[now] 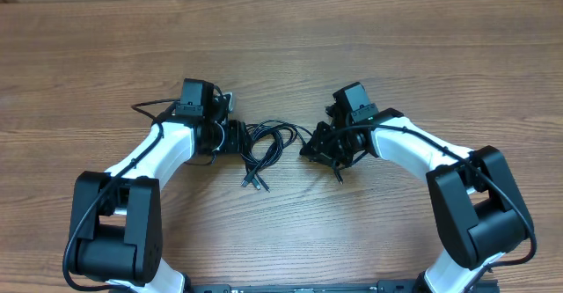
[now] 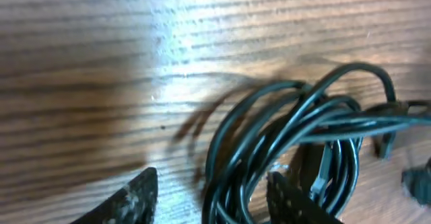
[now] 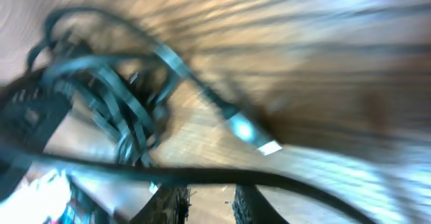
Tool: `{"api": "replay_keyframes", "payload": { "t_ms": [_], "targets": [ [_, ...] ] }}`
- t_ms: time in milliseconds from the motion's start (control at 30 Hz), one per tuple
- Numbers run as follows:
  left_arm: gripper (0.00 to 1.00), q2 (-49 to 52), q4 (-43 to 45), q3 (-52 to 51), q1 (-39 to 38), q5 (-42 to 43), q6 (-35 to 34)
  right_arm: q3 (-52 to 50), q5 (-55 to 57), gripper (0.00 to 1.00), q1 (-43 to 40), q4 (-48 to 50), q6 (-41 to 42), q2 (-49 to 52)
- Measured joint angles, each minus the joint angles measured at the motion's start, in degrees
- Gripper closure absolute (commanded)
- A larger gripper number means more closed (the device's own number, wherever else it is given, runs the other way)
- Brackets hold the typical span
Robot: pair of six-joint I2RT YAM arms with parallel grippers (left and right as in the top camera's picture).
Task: Untangle cables
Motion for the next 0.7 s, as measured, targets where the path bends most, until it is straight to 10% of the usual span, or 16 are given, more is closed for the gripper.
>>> {"api": "replay_keyframes", "payload": {
  "t_ms": [700],
  "targets": [
    [0.76,0.61,-2.23,-1.22,-1.77,1.05,-4.07,8.70,-6.80,0.68,0.52,1.62,-6.16,0.02]
  ]
}}
